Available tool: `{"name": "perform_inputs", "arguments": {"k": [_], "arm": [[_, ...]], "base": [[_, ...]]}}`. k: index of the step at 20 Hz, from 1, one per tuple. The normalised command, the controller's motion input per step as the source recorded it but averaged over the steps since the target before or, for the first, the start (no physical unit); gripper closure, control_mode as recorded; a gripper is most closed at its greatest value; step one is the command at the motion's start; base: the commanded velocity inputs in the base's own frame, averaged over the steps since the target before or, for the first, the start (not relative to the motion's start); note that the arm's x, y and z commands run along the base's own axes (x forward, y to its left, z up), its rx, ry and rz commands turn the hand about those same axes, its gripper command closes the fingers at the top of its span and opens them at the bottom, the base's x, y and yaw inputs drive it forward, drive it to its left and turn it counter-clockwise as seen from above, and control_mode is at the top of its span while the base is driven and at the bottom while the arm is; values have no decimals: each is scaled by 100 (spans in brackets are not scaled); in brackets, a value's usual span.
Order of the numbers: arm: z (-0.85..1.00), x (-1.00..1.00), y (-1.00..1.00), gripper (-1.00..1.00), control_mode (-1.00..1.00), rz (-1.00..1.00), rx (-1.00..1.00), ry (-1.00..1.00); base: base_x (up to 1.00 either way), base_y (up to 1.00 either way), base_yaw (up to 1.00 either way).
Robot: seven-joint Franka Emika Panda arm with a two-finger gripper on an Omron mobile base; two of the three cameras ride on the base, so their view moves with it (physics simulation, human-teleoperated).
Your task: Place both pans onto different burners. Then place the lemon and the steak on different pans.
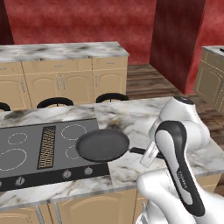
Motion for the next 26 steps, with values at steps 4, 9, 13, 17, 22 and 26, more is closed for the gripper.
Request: {"name": "perform_inputs", "arguments": {"k": [4,9,13,17,22,26], "arm": [[-25,1,6,100,-100,6,0,-17],[-35,24,10,100,-100,2,0,-17],[-27,23,1,100,-100,0,1,-6],[-33,24,0,100,-100,0,1,0],[-38,23,3,100,-100,-1,0,0],[-35,25,9,100,-100,-2,0,0]], "base": [[0,0,0],[0,0,0],[0,0,0],[0,0,0],[0,0,0],[0,0,0]]}}
